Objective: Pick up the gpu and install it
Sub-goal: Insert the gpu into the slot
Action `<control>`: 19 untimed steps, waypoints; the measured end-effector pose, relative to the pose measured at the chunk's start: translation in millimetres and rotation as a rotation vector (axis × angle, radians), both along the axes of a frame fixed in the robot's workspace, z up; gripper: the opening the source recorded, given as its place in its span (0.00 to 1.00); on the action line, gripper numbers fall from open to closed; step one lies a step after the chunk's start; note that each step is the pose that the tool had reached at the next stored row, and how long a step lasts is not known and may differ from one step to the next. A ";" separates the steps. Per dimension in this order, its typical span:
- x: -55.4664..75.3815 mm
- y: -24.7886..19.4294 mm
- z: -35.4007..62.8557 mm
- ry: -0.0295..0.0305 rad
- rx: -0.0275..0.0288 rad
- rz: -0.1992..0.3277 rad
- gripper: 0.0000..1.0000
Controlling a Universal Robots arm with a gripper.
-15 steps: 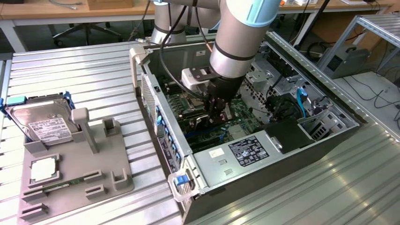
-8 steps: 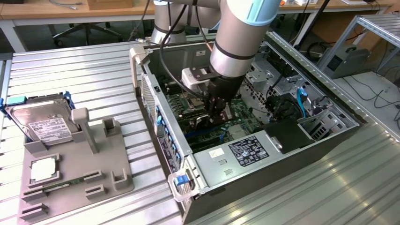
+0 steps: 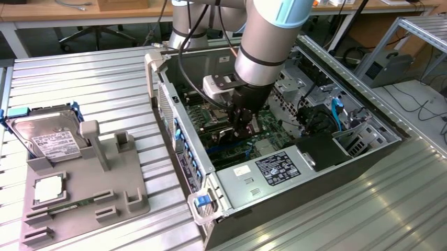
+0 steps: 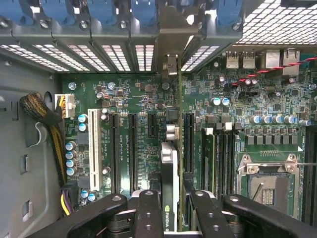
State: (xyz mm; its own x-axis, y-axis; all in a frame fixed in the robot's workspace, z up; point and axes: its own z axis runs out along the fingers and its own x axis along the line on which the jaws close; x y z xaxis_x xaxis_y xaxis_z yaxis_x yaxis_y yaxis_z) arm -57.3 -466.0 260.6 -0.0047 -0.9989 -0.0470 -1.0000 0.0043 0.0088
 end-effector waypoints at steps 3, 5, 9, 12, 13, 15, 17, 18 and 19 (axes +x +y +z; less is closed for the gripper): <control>0.0 0.0 -1.4 0.0001 -0.0002 0.000 0.27; 0.0 0.0 -2.7 0.0001 -0.0002 -0.001 0.27; -0.1 0.0 -3.3 0.0000 -0.0001 -0.010 0.27; -0.1 0.0 -3.6 0.0001 -0.0002 -0.024 0.27; -0.1 0.0 -3.6 0.0001 -0.0002 -0.025 0.27; -0.1 0.0 -3.7 0.0000 -0.0002 -0.025 0.27; -0.4 0.0 -4.4 0.0001 -0.0003 -0.025 0.27; -0.4 -0.1 -4.6 0.0002 -0.0005 -0.025 0.27; -0.4 0.0 -4.8 0.0001 0.0000 -0.025 0.27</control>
State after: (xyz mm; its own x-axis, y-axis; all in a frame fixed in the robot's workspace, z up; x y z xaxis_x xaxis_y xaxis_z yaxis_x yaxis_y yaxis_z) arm -57.7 -466.0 255.8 -0.0299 -0.9984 -0.0470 -0.9995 0.0295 0.0088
